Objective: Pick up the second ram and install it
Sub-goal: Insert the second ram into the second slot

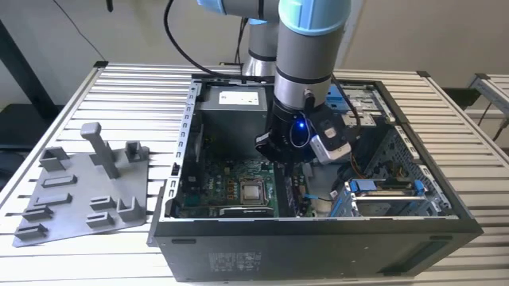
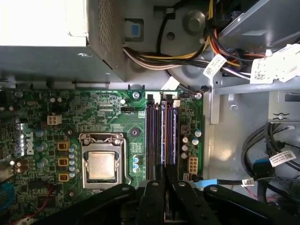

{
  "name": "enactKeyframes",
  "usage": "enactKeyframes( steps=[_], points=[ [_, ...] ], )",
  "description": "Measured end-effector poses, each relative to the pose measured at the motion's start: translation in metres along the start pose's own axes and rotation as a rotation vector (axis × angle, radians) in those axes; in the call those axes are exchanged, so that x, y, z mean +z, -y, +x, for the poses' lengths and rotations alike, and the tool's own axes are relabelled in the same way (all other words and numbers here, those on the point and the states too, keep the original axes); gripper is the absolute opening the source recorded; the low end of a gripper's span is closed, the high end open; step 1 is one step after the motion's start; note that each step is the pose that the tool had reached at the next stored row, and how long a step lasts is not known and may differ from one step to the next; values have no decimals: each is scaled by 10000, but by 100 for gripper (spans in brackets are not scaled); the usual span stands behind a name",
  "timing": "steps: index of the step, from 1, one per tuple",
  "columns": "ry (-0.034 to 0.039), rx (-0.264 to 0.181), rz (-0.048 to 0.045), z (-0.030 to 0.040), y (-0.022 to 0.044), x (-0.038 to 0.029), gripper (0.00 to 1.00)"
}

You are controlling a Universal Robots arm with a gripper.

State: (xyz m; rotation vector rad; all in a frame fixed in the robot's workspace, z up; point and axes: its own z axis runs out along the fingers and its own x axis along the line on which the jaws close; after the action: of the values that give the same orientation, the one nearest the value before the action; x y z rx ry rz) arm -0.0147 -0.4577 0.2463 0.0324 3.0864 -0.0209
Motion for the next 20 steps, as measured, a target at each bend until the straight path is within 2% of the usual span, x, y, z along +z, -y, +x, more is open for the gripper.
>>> enactKeyframes(
  steps=[9,15,20],
  points=[
    [-19,1,-25,45,29,92,14],
    [-28,1,-42,49,36,143,14],
    [-29,11,-101,50,42,166,14]
  ],
)
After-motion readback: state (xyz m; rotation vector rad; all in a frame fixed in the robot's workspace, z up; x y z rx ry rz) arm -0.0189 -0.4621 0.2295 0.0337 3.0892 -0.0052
